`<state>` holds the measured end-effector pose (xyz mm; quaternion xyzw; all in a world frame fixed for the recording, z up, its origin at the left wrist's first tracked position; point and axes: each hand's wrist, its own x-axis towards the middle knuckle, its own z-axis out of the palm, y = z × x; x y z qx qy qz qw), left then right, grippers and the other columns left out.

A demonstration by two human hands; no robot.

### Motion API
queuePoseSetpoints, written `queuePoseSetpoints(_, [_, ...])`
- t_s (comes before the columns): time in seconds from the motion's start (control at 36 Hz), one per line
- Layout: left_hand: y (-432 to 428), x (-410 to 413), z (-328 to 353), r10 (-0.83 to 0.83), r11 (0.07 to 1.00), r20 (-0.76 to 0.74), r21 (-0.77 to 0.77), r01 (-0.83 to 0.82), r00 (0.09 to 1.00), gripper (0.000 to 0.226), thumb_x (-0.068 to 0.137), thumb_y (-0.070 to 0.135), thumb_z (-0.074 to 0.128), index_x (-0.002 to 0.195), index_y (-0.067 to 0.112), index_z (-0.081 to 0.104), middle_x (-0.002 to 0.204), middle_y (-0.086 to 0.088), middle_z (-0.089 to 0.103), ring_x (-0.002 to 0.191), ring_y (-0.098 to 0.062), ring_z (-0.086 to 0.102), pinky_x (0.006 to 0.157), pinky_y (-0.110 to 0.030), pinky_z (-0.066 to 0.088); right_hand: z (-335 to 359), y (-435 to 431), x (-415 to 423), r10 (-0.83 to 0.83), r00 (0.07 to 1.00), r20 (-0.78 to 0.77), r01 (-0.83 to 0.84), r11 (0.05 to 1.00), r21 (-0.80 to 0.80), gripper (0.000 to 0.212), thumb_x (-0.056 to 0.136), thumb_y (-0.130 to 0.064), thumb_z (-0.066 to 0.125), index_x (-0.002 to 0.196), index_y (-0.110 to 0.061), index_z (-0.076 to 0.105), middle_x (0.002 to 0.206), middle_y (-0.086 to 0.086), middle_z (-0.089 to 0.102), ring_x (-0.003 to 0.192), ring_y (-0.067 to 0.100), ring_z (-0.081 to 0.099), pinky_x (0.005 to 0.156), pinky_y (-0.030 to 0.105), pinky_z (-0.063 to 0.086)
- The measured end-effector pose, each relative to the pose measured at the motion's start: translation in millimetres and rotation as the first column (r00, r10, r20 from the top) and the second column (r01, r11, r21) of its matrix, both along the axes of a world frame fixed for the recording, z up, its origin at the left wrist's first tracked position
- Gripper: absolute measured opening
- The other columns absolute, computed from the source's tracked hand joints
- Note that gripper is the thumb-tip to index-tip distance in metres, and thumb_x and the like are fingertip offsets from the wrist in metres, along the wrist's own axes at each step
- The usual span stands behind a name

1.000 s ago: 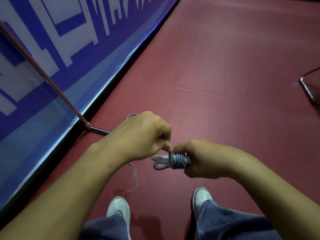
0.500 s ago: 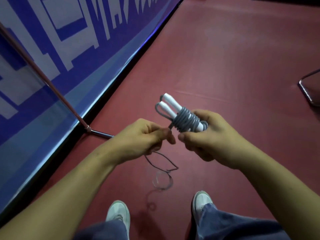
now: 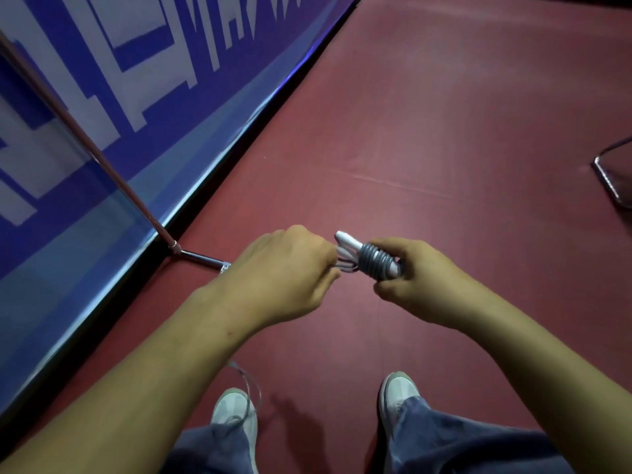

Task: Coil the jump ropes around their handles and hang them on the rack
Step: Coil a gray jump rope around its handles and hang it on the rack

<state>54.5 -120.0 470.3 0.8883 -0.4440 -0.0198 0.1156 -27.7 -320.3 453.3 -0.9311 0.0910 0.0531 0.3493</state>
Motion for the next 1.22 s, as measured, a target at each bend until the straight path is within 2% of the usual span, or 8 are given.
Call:
queuePoseSetpoints(0.19, [0.2,4.7,-9.6,-0.194,0.970,0.152,-0.118,0.213,0.969,0.007,0.092,0.024,0.067,0.089,0.019,0.071,0.079,-0.001,0.064,0.070,-0.033,0.063,0.056,-0.041,0.052,7.2,11.8,-1.6,0.247,0.942,-0.227,-0.268,0.961,-0.066,0.055,0.078,-0.008,0.061,0.116,-0.047,0.063,0.083,-0.010,0.066,0.066,0.008,0.055,0.064,0.035,0.050])
queuePoseSetpoints(0.39, [13.4,18.1,-6.4,-0.243,0.917,-0.310,-0.383,0.113,0.919,0.014,0.084,0.012,0.076,0.077,0.024,0.079,0.070,0.009,0.066,0.066,-0.007,0.064,0.063,-0.018,0.046,21.8,10.2,-12.4,0.455,0.863,-0.219,-0.378,0.869,0.318,0.047,0.085,-0.004,0.071,0.102,-0.048,0.066,0.064,-0.008,0.050,0.053,0.011,0.043,0.051,0.032,0.039])
queuePoseSetpoints(0.61, [16.9,18.9,3.3,-0.245,0.889,-0.767,-0.422,-0.178,0.594,0.020,0.089,0.024,0.067,0.070,0.022,0.072,0.067,0.004,0.069,0.063,-0.007,0.060,0.060,-0.019,0.047,38.5,17.0,-17.5,0.426,0.896,-0.127,-0.301,0.792,0.531,0.048,0.088,-0.002,0.072,0.107,-0.046,0.070,0.059,0.001,0.052,0.045,0.013,0.040,0.041,0.025,0.037])
queuePoseSetpoints(0.75, [7.1,9.3,-6.6,-0.274,0.854,-0.838,-0.438,-0.282,0.471,0.043,0.090,-0.008,0.060,0.061,0.023,0.067,0.061,0.004,0.051,0.056,-0.008,0.044,0.053,-0.019,0.039,40.6,15.7,-16.3,0.278,0.959,-0.051,-0.184,0.752,0.632,0.034,0.089,0.000,0.074,0.091,-0.033,0.069,0.059,0.007,0.055,0.043,0.016,0.041,0.040,0.022,0.034])
queuePoseSetpoints(0.89, [-7.0,-2.0,-11.7,-0.272,0.818,-0.862,-0.441,-0.369,0.428,0.043,0.104,0.038,0.045,0.080,0.008,0.064,0.064,-0.010,0.046,0.056,-0.018,0.040,0.057,-0.031,0.034,35.4,12.8,-17.2,0.116,0.993,-0.019,-0.056,0.607,0.793,0.040,0.081,-0.004,0.072,0.114,-0.018,0.053,0.065,0.019,0.050,0.046,0.014,0.034,0.045,0.020,0.027])
queuePoseSetpoints(1.0, [-4.8,-5.4,-11.6,-0.215,0.880,-0.842,-0.387,-0.276,0.496,0.046,0.104,0.044,0.044,0.083,0.011,0.069,0.056,-0.009,0.049,0.055,-0.022,0.043,0.058,-0.028,0.039,35.5,7.8,-11.0,-0.083,0.995,0.048,0.006,0.557,0.830,0.043,0.086,0.000,0.068,0.118,-0.024,0.055,0.063,0.011,0.045,0.047,0.014,0.032,0.048,0.023,0.022])
queuePoseSetpoints(1.14, [1.1,3.0,-13.1,0.009,0.946,-0.714,-0.221,-0.238,0.700,0.035,0.106,0.036,0.048,0.085,0.022,0.072,0.055,0.007,0.054,0.054,-0.012,0.046,0.062,-0.031,0.042,26.5,3.6,-6.2,-0.119,0.992,0.033,0.059,0.694,0.717,0.051,0.092,0.004,0.064,0.121,-0.038,0.061,0.064,0.004,0.049,0.046,0.015,0.039,0.047,0.023,0.024])
queuePoseSetpoints(1.22, [4.5,8.0,-8.5,0.119,0.977,-0.472,-0.100,-0.188,0.874,0.025,0.099,0.033,0.057,0.084,0.016,0.068,0.057,0.006,0.052,0.052,-0.009,0.044,0.054,-0.028,0.037,17.5,0.4,-4.2,-0.135,0.989,0.068,0.084,0.864,0.496,0.058,0.087,0.006,0.064,0.117,-0.044,0.064,0.061,-0.007,0.055,0.048,0.013,0.044,0.042,0.022,0.031])
